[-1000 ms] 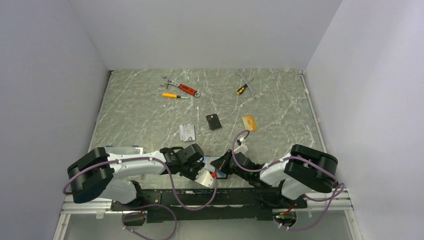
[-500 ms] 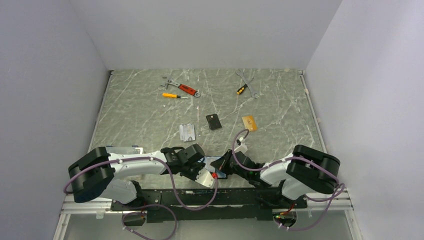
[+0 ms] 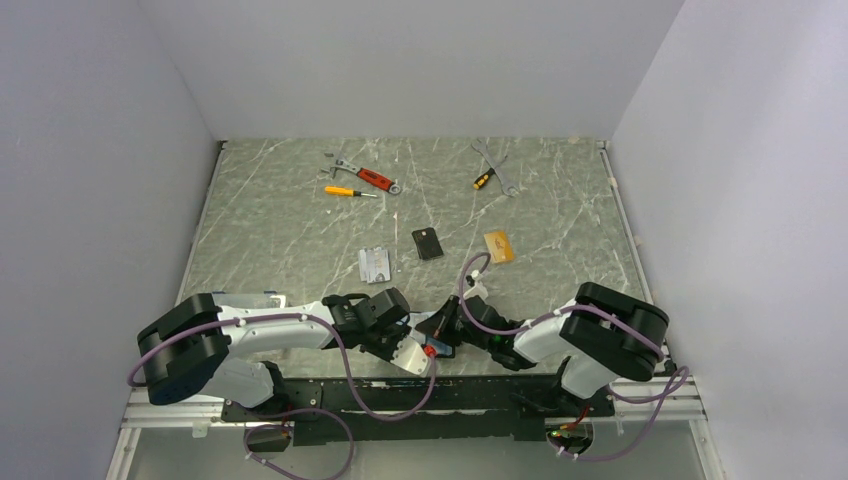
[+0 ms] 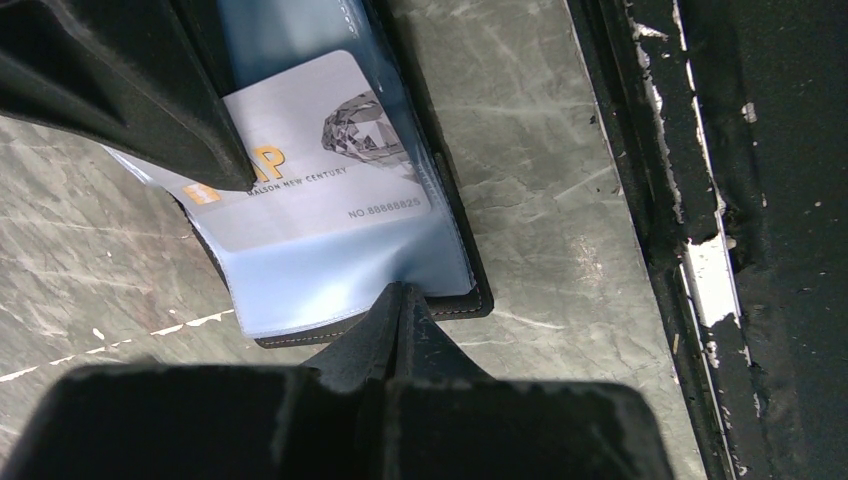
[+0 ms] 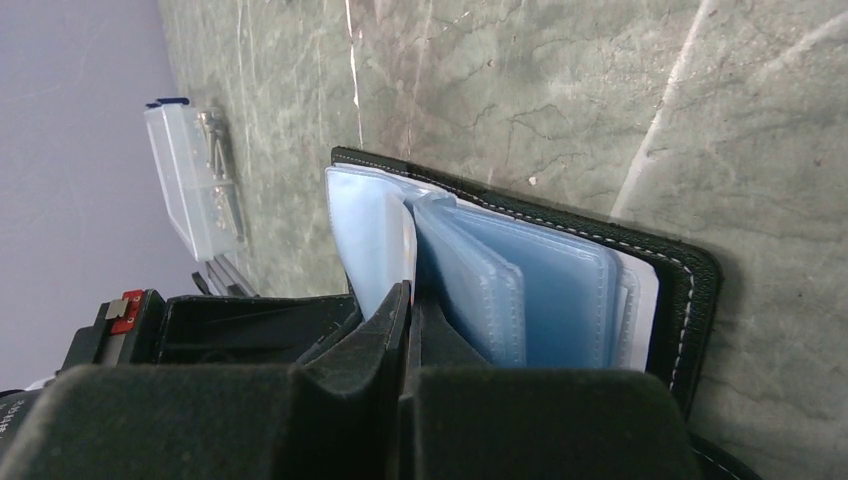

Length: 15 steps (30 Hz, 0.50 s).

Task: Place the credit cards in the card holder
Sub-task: Insert the credit card into the card holder.

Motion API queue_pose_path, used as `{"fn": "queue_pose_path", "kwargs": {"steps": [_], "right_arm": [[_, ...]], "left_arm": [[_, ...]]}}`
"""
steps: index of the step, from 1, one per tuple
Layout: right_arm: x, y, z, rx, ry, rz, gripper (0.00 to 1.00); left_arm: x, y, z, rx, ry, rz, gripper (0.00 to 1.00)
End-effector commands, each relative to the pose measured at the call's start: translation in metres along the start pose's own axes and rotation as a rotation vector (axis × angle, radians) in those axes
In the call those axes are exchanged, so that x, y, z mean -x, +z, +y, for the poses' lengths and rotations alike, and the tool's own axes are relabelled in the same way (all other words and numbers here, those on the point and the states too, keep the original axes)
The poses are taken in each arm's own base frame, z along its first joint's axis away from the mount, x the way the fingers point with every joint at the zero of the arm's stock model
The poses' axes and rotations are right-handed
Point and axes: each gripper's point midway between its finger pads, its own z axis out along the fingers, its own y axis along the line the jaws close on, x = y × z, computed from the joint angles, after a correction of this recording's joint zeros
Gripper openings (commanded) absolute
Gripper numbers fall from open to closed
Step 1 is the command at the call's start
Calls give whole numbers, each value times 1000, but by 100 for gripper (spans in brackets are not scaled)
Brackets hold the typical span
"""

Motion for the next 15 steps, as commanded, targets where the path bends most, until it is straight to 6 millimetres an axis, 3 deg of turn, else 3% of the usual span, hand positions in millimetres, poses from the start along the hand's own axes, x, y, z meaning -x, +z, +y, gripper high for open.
{"fn": "queue_pose_path", "kwargs": {"steps": [1, 7, 11, 15], "right_arm": [[-19, -16, -70, -243, -103, 96, 0], [-25, -8, -67, -243, -134, 135, 0], [-21, -9, -65, -274, -150, 127, 31], [-12, -22, -69, -343, -180, 102, 44]], "left_arm": [[-31, 9, -13, -32, -5, 123, 0], [-31, 9, -9, -14, -6, 122, 0], [-29, 7, -5, 8, -18, 115, 0], [-28, 2, -4, 16, -41, 97, 0]]}}
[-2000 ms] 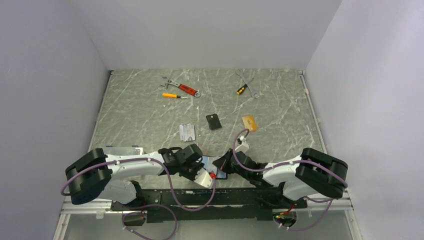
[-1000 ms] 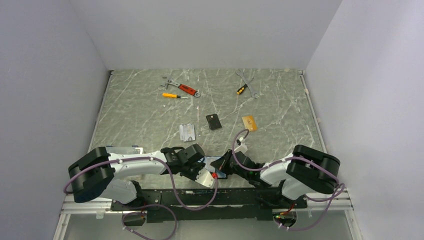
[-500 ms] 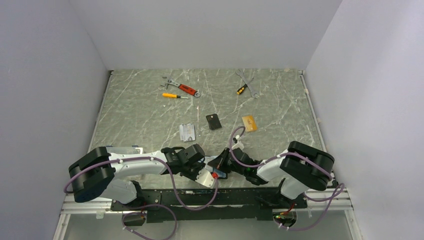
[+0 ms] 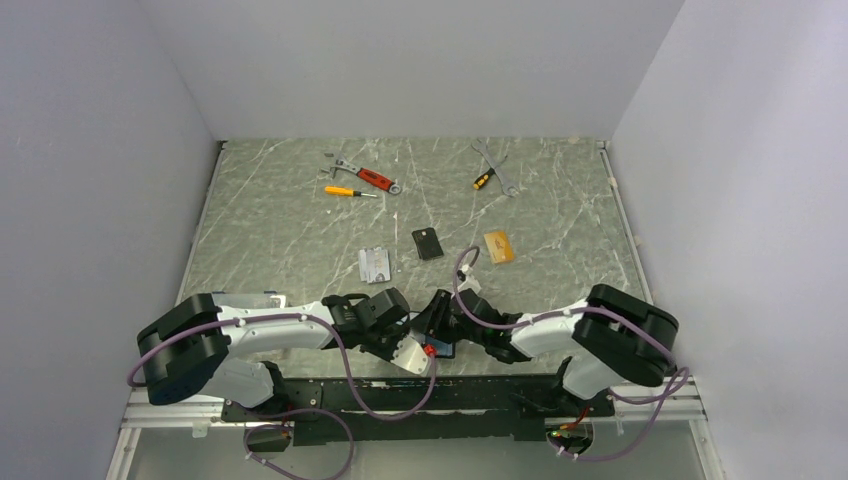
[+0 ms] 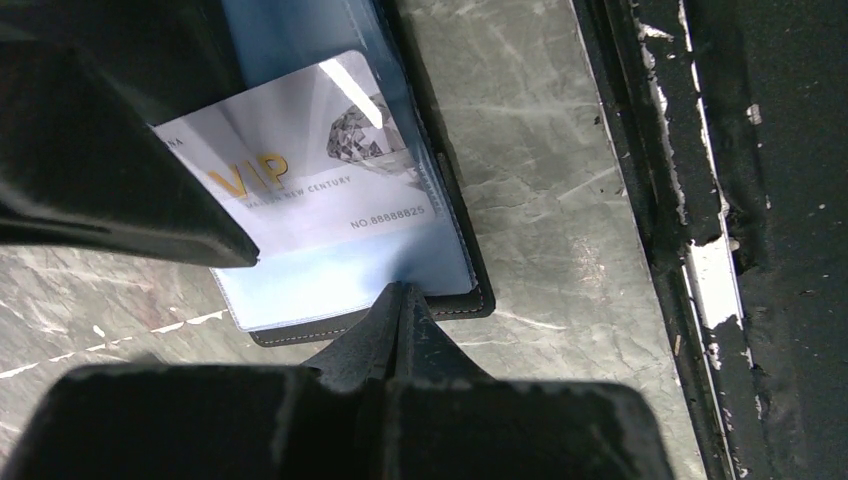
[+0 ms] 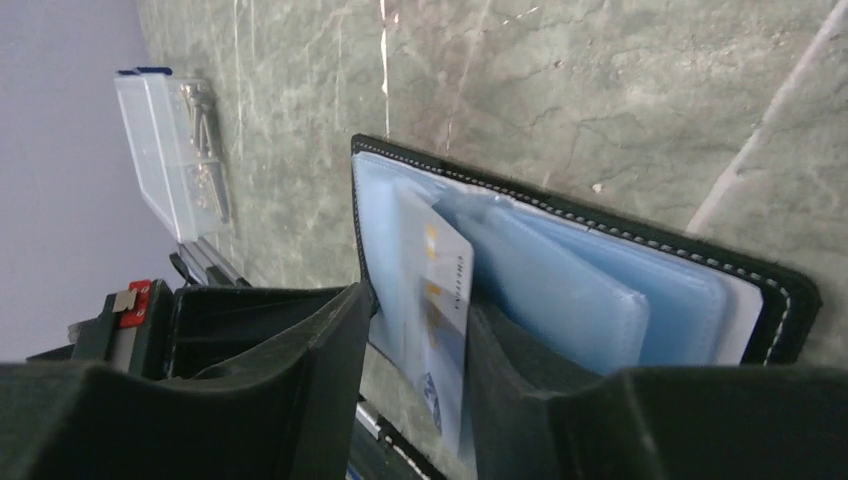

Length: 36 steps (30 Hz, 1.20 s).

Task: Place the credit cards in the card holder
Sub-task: Insert the credit card into the card holder.

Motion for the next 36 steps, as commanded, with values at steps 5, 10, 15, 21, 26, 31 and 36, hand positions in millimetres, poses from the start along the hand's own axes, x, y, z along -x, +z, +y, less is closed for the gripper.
{"fn": "queue_pose_path", "kwargs": {"steps": [5, 10, 15, 21, 26, 31, 36], "right_arm": [[-11, -34, -82, -364, -113, 53, 55], [-7, -40, -78, -394, -134, 41, 55], [-8, -35, -69, -374, -148, 49, 50], [-12, -19, -50, -361, -207, 76, 46], [-17, -9, -38, -352, -231, 94, 36], [-21, -2, -35, -371, -264, 120, 41], [-22, -4, -33, -371, -275, 122, 44]], "left_arm": [[-32, 3, -6, 7, -58, 99, 0], [-31, 2, -5, 10, -58, 93, 0], [-31, 2, -6, 12, -59, 90, 0], [-29, 3, -5, 14, -59, 83, 0], [-29, 4, -5, 15, -60, 80, 0], [-30, 4, -5, 19, -63, 80, 0], [-29, 3, -4, 26, -59, 81, 0]]}}
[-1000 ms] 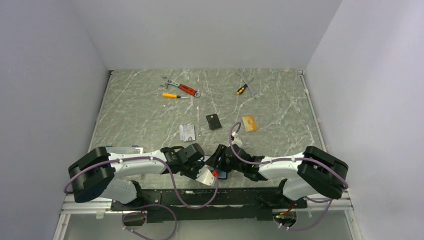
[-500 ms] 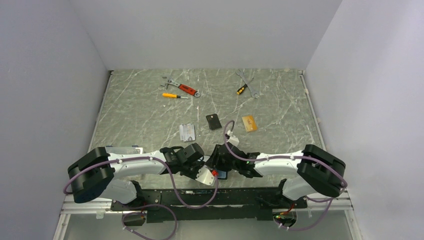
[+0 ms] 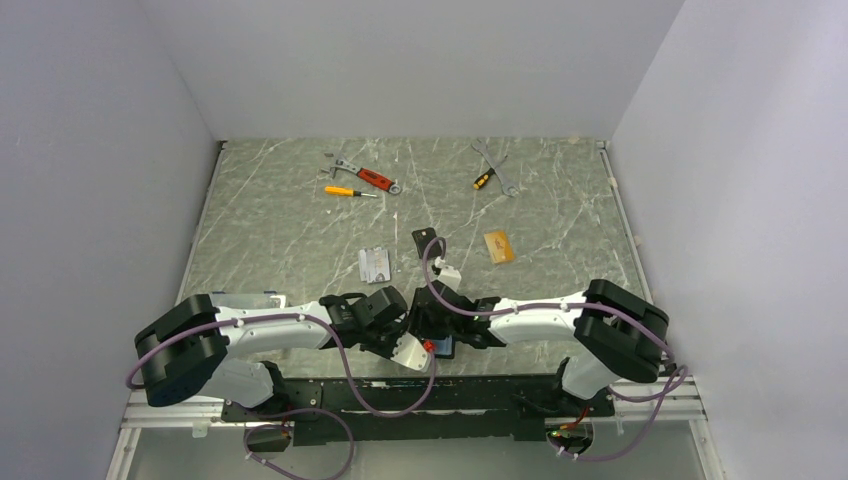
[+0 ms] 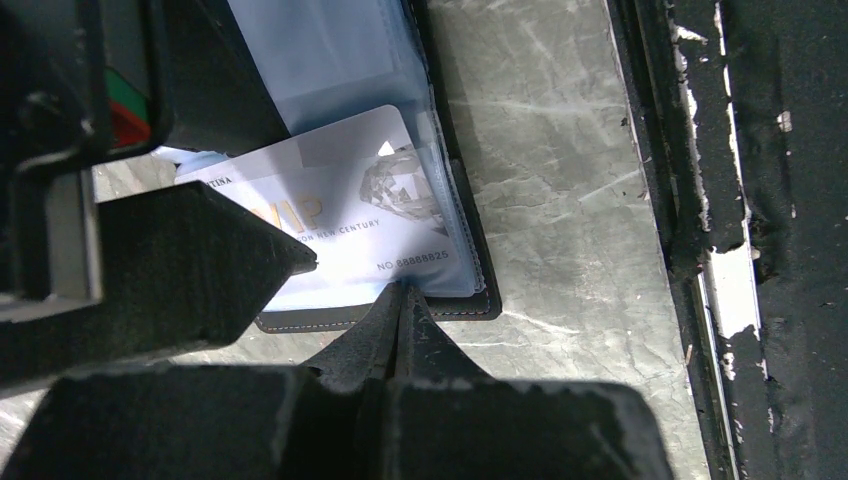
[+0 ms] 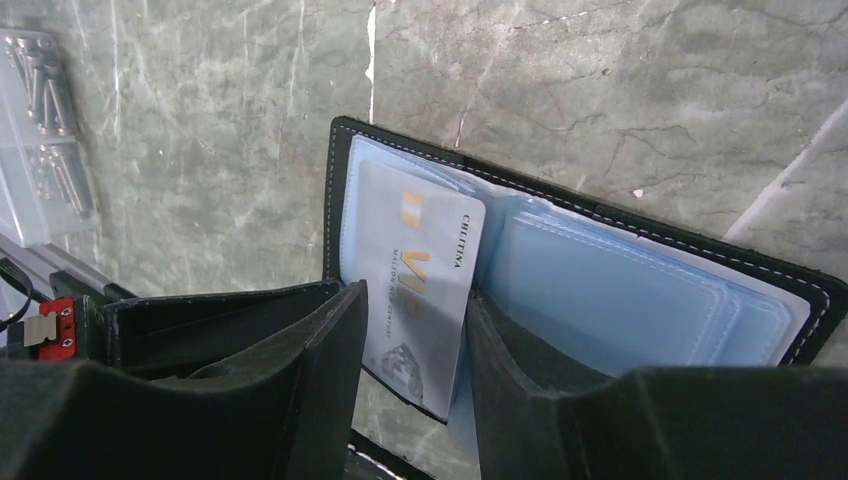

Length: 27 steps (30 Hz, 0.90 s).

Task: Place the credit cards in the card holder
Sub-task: Insert the credit card into the card holder.

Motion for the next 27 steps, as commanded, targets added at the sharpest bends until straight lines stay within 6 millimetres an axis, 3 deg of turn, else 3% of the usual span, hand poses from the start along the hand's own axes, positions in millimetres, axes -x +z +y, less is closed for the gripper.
{"fn": "queue_pose_path", "kwargs": {"steps": [1, 4, 9, 17, 20, 24, 26, 27], "right_arm": [[-22, -2, -38, -123, -58, 65, 45], [-20, -11, -41, -111, -42, 50, 45], [-24, -9, -35, -80, -46, 63, 37], [-26, 0, -6, 6, -134, 83, 23], [-23, -2, 1, 19, -159, 85, 29], [-19, -13, -8, 7, -141, 62, 38], [-18, -21, -14, 18, -119, 46, 35], [-20, -22, -16, 23, -108, 44, 29]], "left_arm": [[-28, 1, -7, 1, -23, 95, 0], [-30, 0, -7, 8, -20, 99, 0], [-30, -1, -8, 9, -24, 100, 0], [-28, -1, -6, 14, -28, 92, 0], [-27, -1, -6, 8, -28, 91, 0], [-29, -1, -8, 9, -25, 93, 0], [-31, -1, -9, 9, -22, 99, 0], [-32, -1, -9, 8, -22, 101, 0]]}}
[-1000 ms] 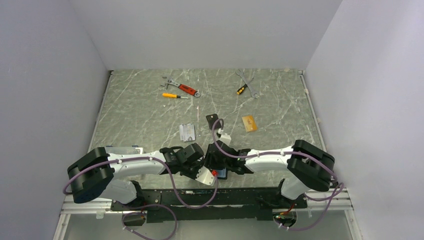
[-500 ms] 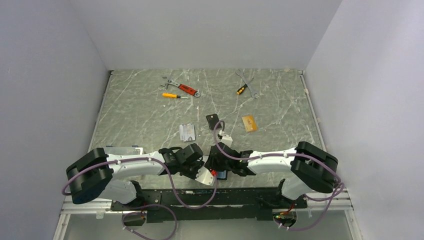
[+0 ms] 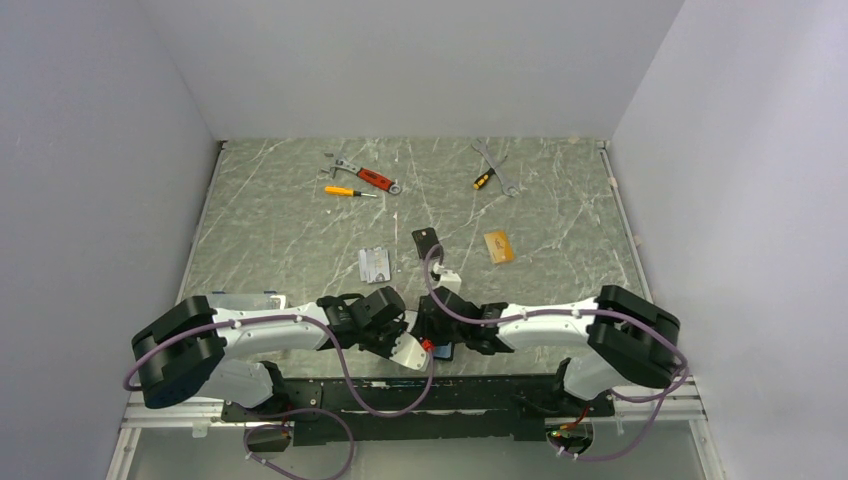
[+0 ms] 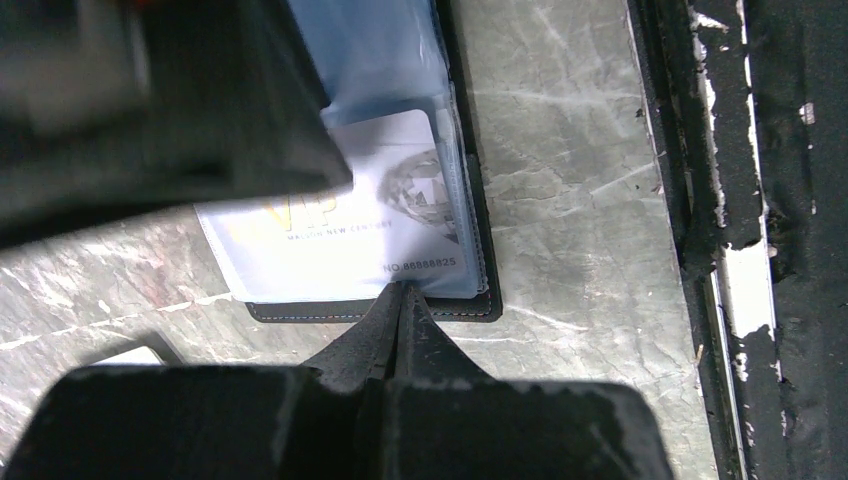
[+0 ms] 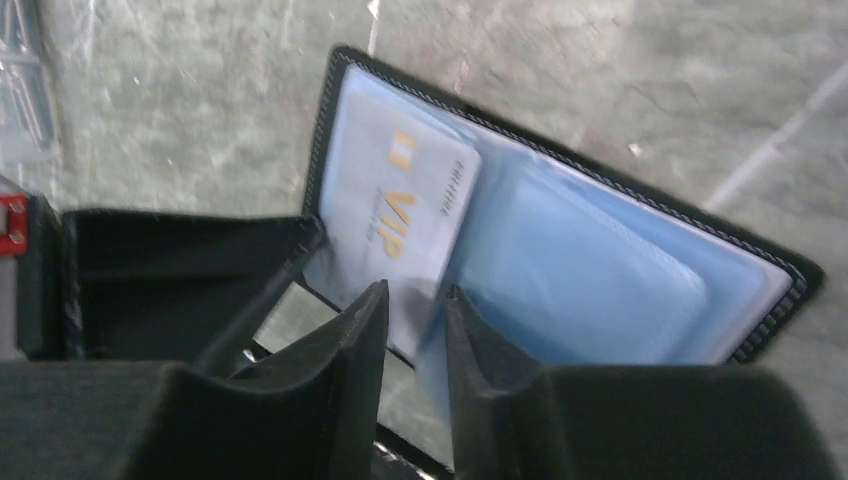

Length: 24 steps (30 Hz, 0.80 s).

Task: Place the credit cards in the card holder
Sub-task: Insert the credit card into the card holder.

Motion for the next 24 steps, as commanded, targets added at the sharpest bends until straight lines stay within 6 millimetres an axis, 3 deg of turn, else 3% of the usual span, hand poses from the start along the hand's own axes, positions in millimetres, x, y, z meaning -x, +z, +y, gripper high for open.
{"fn": "queue_pose_path", "kwargs": {"steps": [1, 4, 11, 24], "right_arm": [[-13, -14, -14, 4, 14, 23, 20], [-14, -13, -16, -12, 16, 27, 0], [-13, -6, -13, -15, 4, 29, 0], [-5, 7, 12, 29, -41, 36, 0]], "left_arm": [[-29, 0, -12, -16, -19, 99, 0], [-28, 0, -12, -18, -27, 98, 0], [-26, -1, -10, -16, -28, 94, 0], [-20, -1, -6, -12, -36, 80, 0]]}}
